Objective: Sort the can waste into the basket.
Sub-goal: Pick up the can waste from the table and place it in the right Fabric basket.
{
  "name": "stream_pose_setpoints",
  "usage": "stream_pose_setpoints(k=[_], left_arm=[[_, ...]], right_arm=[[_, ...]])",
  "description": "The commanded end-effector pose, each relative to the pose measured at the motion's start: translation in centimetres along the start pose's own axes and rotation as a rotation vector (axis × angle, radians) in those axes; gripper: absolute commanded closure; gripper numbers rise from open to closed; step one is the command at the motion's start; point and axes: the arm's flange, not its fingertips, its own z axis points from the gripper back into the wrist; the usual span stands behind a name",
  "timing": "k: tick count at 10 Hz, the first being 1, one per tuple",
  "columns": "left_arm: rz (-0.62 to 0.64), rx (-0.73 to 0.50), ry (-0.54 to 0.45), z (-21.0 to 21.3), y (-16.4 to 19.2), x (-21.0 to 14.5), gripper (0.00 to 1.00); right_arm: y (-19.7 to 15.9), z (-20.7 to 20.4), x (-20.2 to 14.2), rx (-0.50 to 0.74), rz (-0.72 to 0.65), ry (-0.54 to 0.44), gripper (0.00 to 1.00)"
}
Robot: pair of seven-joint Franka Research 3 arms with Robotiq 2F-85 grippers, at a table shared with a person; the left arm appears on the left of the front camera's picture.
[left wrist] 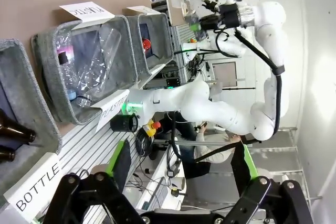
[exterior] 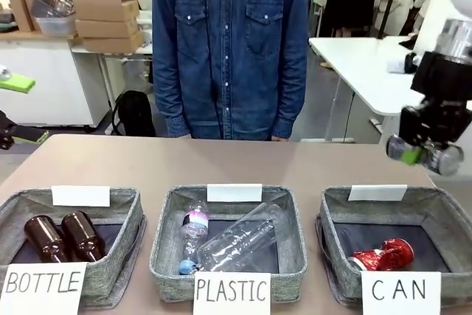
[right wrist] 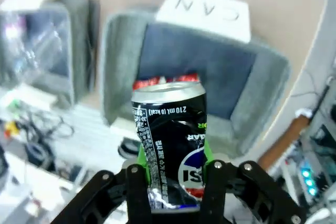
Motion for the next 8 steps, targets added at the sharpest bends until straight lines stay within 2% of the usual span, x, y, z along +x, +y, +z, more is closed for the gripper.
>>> stream_pose_setpoints(k=[1,2,3,4,6,8], left_arm=[[0.013,0.001,0.010,-0.1,-0.2,-0.2,0.00],[0.013,0.001,0.010,-0.1,-0.2,-0.2,0.00],[0.013,0.001,0.010,-0.1,-0.2,-0.2,0.00],[0.013,0.001,0.010,-0.1,-0.2,-0.2,0.00],[0.013,0.001,0.010,-0.1,-0.2,-0.2,0.00],[0.013,0.001,0.010,-0.1,-0.2,-0.2,0.00]], right_arm=[[-1.0,-3.0,-1.4,0.009,0.403,0.156,1.00],[-1.0,-3.9,-2.5,0.034,0.657,0.180,1.00],[-1.2,-4.5,-3.3,0.044,0.855,0.184,1.00],[-1.2,-4.5,-3.7,0.081,0.993,0.146,1.00],[-1.3,-4.3,-4.3,0.117,1.141,0.071,1.00],[-1.2,-4.4,-4.3,0.112,1.155,0.064,1.00]])
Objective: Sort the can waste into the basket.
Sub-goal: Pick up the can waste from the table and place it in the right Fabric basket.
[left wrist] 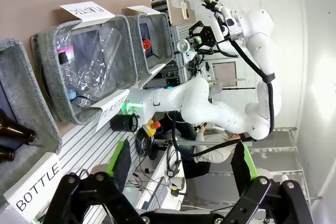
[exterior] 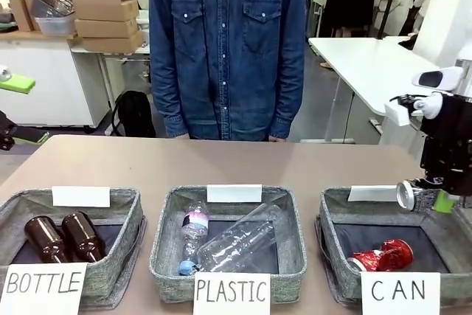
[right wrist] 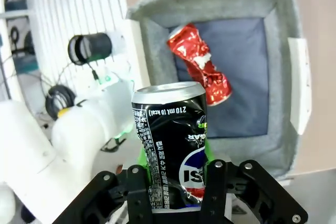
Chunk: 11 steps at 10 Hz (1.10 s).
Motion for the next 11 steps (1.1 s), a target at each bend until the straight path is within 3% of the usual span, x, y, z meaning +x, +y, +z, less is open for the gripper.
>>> stream_pose_setpoints(k=[1,2,4,9,10,11], left_arm=[[0.012,0.001,0.009,-0.1,-0.2,-0.2,0.00],[0.012,0.001,0.009,-0.1,-0.2,-0.2,0.00],[0.012,0.001,0.009,-0.1,-0.2,-0.2,0.00],[0.012,0.001,0.009,-0.1,-0.2,-0.2,0.00],[0.012,0.001,0.009,-0.1,-0.2,-0.2,0.00],[0.012,0.001,0.009,-0.1,-0.2,-0.2,0.00]], right_arm=[[-0.3,-0.5,-0.5,0.033,0.006,-0.006,1.00],[-0.5,-0.4,-0.5,0.034,-0.005,-0.007,1.00],[-0.7,-0.4,-0.4,0.021,-0.017,-0.015,0.03],[-0.8,-0.2,-0.3,0.010,-0.021,-0.049,0.00],[-0.8,-0.1,-0.3,0.005,-0.040,-0.078,0.00],[-0.9,0.5,-0.1,0.033,-0.080,-0.168,0.00]])
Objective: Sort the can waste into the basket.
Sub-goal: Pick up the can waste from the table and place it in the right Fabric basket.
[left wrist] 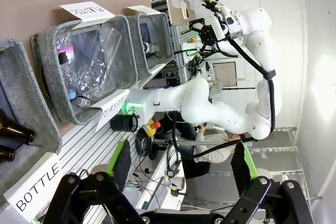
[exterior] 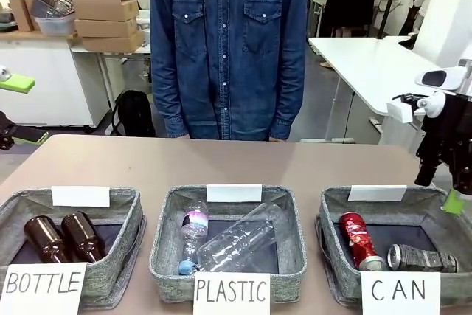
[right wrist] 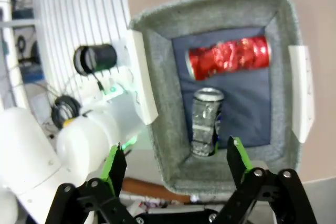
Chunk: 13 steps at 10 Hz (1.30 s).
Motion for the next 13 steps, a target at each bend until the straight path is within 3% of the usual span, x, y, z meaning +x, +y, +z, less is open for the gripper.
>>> stream_pose_setpoints(k=[1,2,3,4,5,6,8,9,10,13], left_arm=[[0.012,0.001,0.009,-0.1,-0.2,-0.2,0.00],[0.012,0.001,0.009,-0.1,-0.2,-0.2,0.00],[0.012,0.001,0.009,-0.1,-0.2,-0.2,0.00],[0.012,0.001,0.009,-0.1,-0.2,-0.2,0.00],[0.012,0.001,0.009,-0.1,-0.2,-0.2,0.00],[0.012,0.001,0.009,-0.1,-0.2,-0.2,0.00],[0.012,0.001,0.009,-0.1,-0.2,-0.2,0.00],[0.012,0.001,0.009,-0.1,-0.2,-0.2,0.00],[0.012,0.001,0.009,-0.1,-0.2,-0.2,0.00],[0.012,0.001,0.009,-0.1,-0.2,-0.2,0.00]], right_arm=[[-0.7,2.3,1.0,0.127,-0.306,-0.333,0.00],[-1.1,4.2,1.9,0.296,-0.562,-0.618,0.00],[-1.9,6.8,3.2,0.616,-1.049,-1.029,0.00],[-1.7,7.5,4.0,0.782,-1.169,-1.117,0.00],[-1.7,7.3,5.1,0.784,-1.360,-1.169,0.00],[-1.8,6.8,5.5,0.711,-1.512,-1.315,0.00],[-2.1,5.8,6.3,0.783,-1.495,-1.481,0.00],[-2.3,5.3,7.4,0.796,-1.469,-1.390,0.00],[-3.3,7.0,5.2,0.599,-0.993,-0.590,0.00],[-3.3,7.0,5.2,0.599,-0.993,-0.590,0.00]])
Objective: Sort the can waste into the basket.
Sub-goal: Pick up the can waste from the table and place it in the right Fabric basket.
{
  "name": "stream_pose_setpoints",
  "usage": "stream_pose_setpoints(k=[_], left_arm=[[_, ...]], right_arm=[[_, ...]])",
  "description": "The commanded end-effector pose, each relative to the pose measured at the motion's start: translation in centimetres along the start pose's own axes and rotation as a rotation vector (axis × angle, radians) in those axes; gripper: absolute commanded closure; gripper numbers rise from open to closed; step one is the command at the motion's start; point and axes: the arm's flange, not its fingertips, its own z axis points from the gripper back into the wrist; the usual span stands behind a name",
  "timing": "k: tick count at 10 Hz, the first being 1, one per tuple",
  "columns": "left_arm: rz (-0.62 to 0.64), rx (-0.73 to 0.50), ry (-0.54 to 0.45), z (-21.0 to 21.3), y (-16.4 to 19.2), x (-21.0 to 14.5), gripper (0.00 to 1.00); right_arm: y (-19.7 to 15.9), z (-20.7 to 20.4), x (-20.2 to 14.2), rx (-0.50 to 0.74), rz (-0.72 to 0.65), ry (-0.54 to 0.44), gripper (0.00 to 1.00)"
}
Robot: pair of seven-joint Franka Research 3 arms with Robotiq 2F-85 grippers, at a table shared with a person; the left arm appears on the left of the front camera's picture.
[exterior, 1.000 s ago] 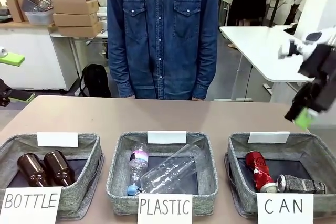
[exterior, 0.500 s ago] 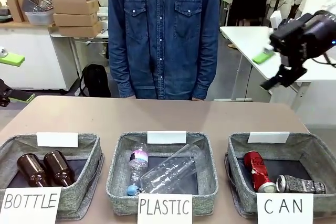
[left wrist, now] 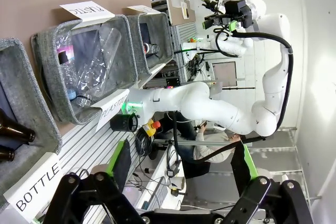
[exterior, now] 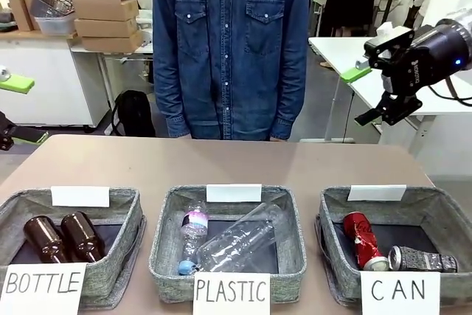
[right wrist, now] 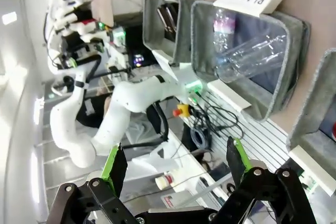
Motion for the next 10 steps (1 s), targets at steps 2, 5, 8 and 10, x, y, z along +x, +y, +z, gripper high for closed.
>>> stream_pose_setpoints(k=[2,5,8,10], left_arm=[[0.012,0.001,0.008,-0.04,-0.25,-0.19,0.00],[0.012,0.001,0.008,-0.04,-0.25,-0.19,0.00],[0.012,0.001,0.008,-0.04,-0.25,-0.19,0.00],[0.012,0.001,0.008,-0.04,-0.25,-0.19,0.00]], right_arm=[[-0.30,0.70,0.41,-0.012,0.035,0.010,0.00],[-0.30,0.70,0.41,-0.012,0.035,0.010,0.00],[-0.30,0.70,0.41,-0.012,0.035,0.010,0.00],[-0.30,0.70,0.41,-0.012,0.035,0.010,0.00]])
